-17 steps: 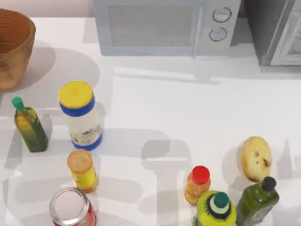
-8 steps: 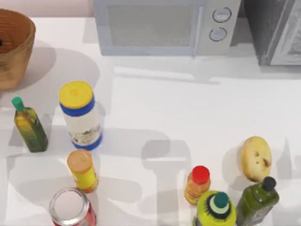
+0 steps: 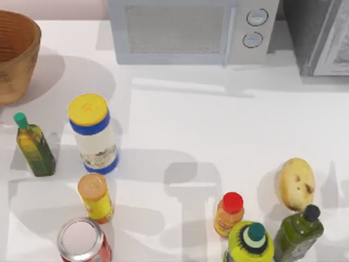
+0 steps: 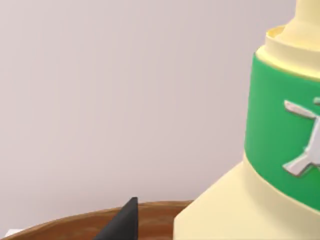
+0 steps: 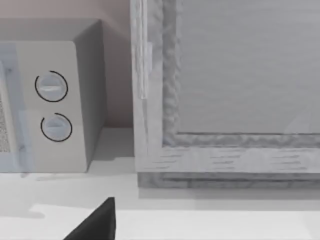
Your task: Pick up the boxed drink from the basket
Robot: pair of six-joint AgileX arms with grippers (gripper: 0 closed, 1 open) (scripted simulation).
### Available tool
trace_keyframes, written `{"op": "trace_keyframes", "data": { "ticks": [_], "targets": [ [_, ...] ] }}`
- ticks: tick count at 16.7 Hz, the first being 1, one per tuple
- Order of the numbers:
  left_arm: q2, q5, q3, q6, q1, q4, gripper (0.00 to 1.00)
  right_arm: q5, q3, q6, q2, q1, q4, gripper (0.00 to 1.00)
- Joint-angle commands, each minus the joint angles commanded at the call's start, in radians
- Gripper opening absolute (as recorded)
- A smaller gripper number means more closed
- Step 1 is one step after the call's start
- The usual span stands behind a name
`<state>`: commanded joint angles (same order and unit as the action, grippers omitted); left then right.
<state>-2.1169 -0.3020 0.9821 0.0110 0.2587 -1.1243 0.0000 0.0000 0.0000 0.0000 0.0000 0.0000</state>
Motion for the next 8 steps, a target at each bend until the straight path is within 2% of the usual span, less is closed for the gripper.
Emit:
{"op": "trace_keyframes", "data": {
  "ticks": [8],
  "targets": [
    [0.0, 0.0, 0.0, 0.0, 0.0, 0.0, 0.1, 0.0, 0.0, 0.0, 0.0, 0.0, 0.0, 1.0]
  ]
}}
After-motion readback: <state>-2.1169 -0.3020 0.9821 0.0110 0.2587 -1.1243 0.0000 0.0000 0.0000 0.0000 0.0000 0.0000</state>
